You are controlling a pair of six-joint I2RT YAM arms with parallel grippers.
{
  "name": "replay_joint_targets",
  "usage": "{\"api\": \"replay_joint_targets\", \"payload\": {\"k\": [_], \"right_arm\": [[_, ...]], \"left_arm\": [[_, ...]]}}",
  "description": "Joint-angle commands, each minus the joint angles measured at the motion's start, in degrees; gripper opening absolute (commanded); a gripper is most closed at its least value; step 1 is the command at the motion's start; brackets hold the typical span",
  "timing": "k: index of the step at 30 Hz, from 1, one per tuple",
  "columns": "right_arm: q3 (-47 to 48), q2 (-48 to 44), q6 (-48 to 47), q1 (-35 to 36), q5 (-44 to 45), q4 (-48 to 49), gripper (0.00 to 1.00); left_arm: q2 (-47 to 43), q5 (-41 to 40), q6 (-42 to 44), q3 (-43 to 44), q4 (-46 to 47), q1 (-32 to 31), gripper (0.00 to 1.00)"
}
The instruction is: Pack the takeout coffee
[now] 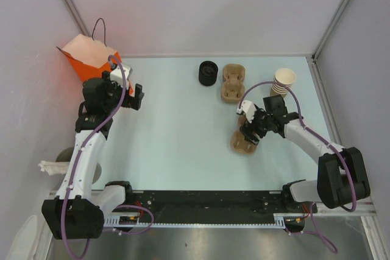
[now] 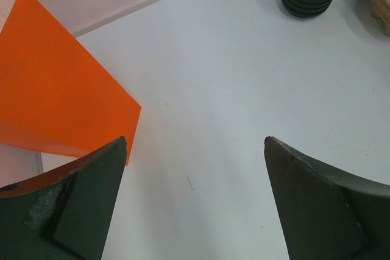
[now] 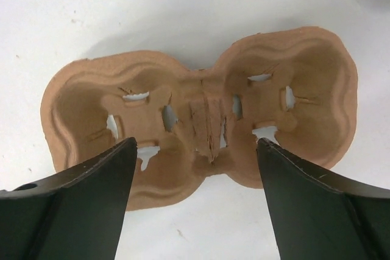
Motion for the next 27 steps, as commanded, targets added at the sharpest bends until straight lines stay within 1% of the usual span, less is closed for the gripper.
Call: {"api": "replay_joint_targets", "payload": {"k": [1,10,12,14,18,27], "right_arm": [[5.2,2.0,-5.1,0.3,2.8,-3.6,0.86],[13.8,9.9,-9.7,0.3,1.8,-11.2,0.9],[14.5,10.9,-10.3,0.5,1.9,-12.8,0.91],[14.9,12.0,-11.2,0.6,2.4,-13.9,0.95],[14.9,13.9,-11.2,0.6,4.0,-14.2,1.0],[14.9,16.6,-8.6,0.5,3.9,-10.6,1.0]], "left_arm": [[-0.9,2.0,-1.0,-0.1,1.7,0.2,1.0],[-0.6,2.3,-0.9,-0.1,1.7,0.2,0.99],[-0.5,2.3,-1.0,-0.2,1.7,0.2,0.99],[-0.3,2.4,-0.9,-0.2,1.7,0.2,0.99],[-0.2,2.5,-0.9,-0.3,1.8,0.2,0.99],[0.2,2.6,-1.0,-0.3,1.8,0.2,0.99]]}}
